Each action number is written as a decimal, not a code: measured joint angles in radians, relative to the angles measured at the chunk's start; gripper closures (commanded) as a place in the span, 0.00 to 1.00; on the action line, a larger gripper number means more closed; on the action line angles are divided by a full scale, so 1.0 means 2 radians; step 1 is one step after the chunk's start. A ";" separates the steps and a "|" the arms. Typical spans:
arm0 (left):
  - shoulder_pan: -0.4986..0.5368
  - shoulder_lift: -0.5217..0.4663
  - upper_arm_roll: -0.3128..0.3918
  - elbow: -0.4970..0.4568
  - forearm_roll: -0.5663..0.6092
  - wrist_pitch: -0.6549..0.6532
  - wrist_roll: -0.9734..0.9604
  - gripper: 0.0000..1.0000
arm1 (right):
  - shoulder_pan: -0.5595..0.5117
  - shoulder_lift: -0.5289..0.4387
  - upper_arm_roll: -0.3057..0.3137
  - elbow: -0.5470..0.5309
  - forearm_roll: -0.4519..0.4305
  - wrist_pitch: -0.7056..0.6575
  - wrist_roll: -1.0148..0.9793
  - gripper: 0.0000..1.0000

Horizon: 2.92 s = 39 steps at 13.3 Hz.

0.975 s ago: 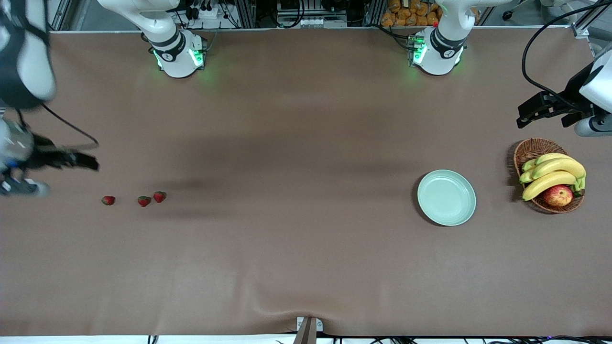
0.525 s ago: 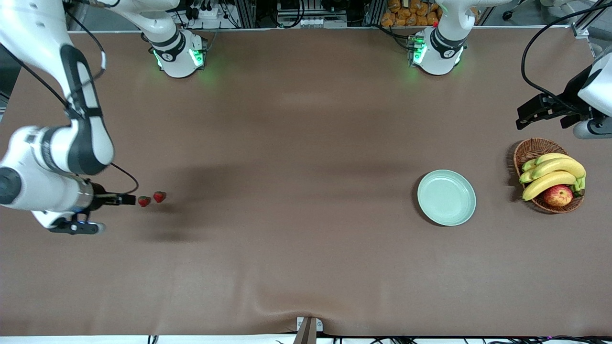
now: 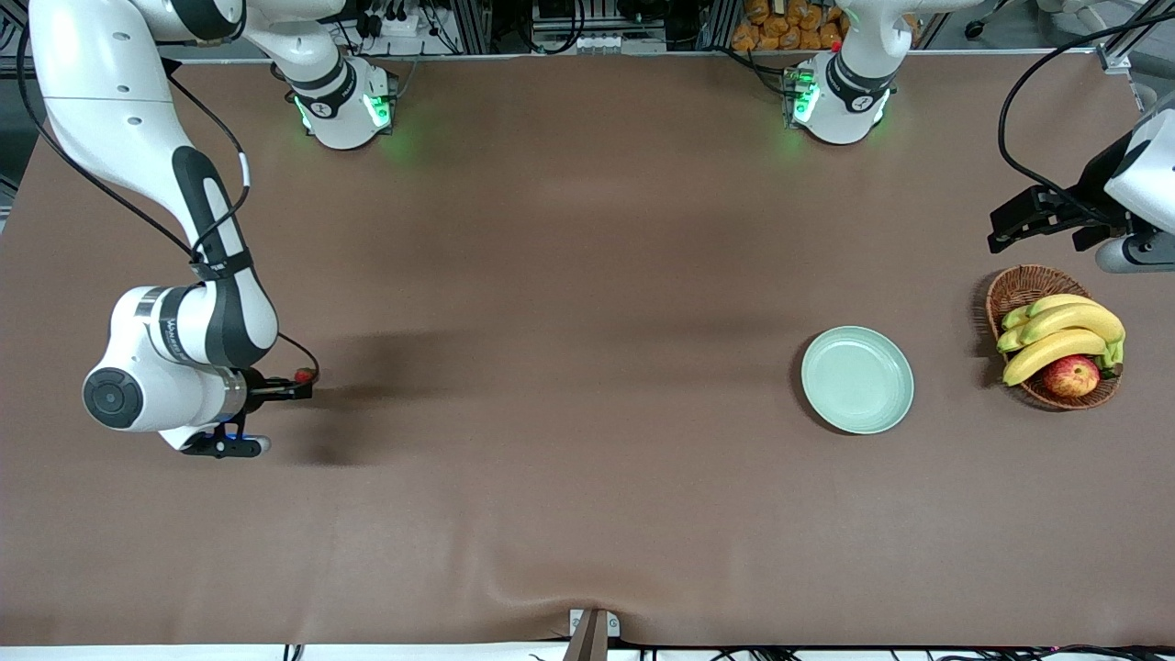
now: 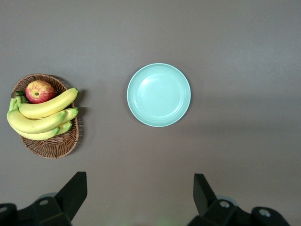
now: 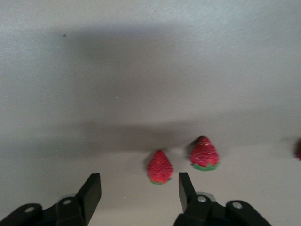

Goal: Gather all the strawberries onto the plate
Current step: 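Lower the right gripper onto the first strawberry and grasp it, then lift the strawberry with the right gripper and carry it toward the plate, then set the strawberry down mid-table and open the right gripper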

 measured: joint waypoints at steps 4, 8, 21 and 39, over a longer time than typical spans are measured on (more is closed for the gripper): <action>0.000 0.001 0.000 -0.001 0.000 0.000 0.000 0.00 | -0.002 0.012 -0.004 0.000 0.009 0.000 0.074 0.25; -0.001 0.001 -0.001 -0.005 0.000 0.001 0.000 0.00 | -0.002 0.025 -0.007 0.000 0.010 0.000 0.131 0.27; -0.006 0.007 -0.012 -0.008 0.000 0.017 -0.023 0.00 | -0.009 0.045 -0.009 -0.006 0.013 -0.005 0.150 0.97; -0.005 0.007 -0.016 -0.012 0.000 0.017 -0.029 0.00 | 0.315 0.060 0.005 0.063 0.229 0.170 0.237 0.97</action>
